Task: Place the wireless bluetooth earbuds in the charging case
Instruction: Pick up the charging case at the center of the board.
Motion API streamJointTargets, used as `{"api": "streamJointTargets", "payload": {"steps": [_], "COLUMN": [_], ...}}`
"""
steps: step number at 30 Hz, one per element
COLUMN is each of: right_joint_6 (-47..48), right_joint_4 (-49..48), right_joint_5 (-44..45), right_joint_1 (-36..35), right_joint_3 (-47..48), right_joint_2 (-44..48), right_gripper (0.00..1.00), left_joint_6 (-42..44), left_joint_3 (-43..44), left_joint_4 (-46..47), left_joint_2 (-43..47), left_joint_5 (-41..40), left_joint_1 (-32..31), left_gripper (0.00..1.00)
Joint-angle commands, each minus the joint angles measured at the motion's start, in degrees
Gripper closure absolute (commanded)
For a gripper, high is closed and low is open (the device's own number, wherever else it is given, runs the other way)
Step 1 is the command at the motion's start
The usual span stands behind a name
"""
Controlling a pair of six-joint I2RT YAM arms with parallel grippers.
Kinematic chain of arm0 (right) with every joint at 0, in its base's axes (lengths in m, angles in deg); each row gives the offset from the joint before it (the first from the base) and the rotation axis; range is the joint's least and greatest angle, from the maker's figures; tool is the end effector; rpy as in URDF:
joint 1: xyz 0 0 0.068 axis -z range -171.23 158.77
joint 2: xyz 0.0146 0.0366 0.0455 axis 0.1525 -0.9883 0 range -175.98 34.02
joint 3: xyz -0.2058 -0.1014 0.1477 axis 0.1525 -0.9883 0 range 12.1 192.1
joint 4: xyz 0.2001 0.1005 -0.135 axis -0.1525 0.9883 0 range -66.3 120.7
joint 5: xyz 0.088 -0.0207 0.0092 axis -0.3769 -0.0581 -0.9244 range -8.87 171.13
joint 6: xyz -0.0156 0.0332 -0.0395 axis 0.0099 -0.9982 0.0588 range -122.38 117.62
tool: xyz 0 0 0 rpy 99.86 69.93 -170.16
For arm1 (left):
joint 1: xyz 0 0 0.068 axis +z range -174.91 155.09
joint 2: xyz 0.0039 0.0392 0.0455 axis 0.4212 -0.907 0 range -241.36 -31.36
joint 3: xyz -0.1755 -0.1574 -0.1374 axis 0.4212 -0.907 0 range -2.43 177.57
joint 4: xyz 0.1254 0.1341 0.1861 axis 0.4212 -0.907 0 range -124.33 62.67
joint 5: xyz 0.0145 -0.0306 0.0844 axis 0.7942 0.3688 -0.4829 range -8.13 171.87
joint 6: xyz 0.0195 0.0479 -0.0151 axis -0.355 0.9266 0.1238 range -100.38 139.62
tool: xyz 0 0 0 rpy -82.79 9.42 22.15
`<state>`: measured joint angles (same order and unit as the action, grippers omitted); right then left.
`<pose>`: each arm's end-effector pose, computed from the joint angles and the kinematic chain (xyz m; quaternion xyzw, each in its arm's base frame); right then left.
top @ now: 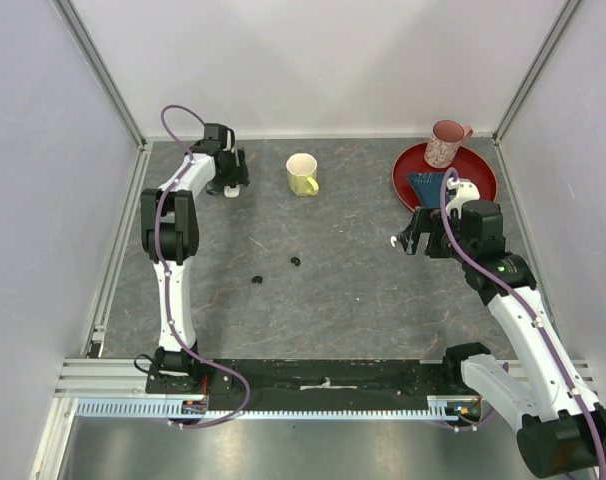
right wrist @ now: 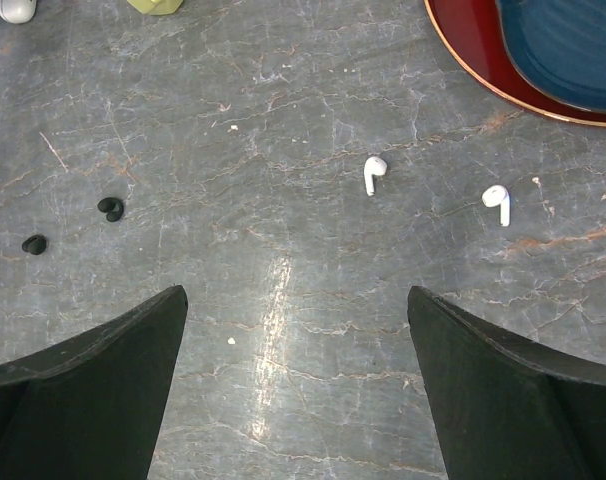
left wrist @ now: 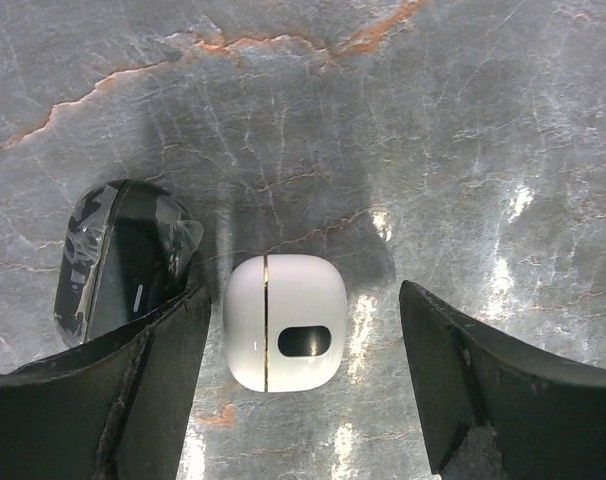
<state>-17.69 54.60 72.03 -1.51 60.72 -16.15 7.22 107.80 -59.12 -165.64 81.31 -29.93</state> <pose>0.1855 0.0394 0.3111 0.0002 0.8746 0.1741 0.4525 0.5122 -0.0447 0.1668 -0.0630 0.9538 -0.0399 0.2911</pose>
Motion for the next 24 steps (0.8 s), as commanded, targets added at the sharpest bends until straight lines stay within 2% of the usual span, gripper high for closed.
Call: {"api": "streamJointTargets", "payload": {"steps": [1,7,10,12,16,18,20,21,23,24], "right_joint_6": [-0.7,-0.9,-0.9,-0.9,-0.9,-0.9,-0.9,-0.9,-1.0,-0.9], "right_joint_4": [-1.5,-1.5,-1.6,-1.8,-1.7,-1.6,-1.6,-1.6,-1.5,-1.5], "right_joint_5": [0.4,0.6,0.5,0.5,0.6,0.7,0.8,0.8,0.8,0.8], "right_joint_1": [0.0,0.0,0.0,0.0,0.1,0.0,0.0,0.0,0.1,0.0], "right_joint_3": [-0.4,-0.5,-0.6,-0.6,-0.7,-0.7,-0.7,-0.7,-0.7,-0.6], "right_joint_2": [1.2,1.7,1.5,1.5,1.4,1.6,1.5,1.5,1.5,1.4], "right_gripper": [0.02,0.02,0.02,0.02,0.02,0.02,0.02,0.02,0.02,0.02], "left_joint_6": [-1.2,0.3,0.9,0.9,1.0,1.0,0.8,0.8,0.9,1.2], "left_joint_3": [2.8,3.5,3.3,3.3,3.3,2.7,1.0,0.1,-2.6,-3.5], "left_joint_4": [-2.8,-4.6,-4.6,-4.7,-4.6,-4.5,-4.2,-2.9,-2.0,-1.6], "left_joint_2": [-1.2,-1.8,-1.7,-1.7,-1.7,-1.3,-0.3,0.2,2.2,3.0], "left_joint_5": [-2.2,-3.7,-3.7,-3.7,-3.3,-3.0,-2.9,-2.6,-2.4,-2.3], "left_joint_1": [-0.2,-0.2,-0.2,-0.2,-0.3,-0.4,-0.5,-0.6,-0.9,-1.0], "left_gripper": [0.18,0.22,0.31,0.32,0.41,0.48,0.60,0.69,0.76,0.89]}}
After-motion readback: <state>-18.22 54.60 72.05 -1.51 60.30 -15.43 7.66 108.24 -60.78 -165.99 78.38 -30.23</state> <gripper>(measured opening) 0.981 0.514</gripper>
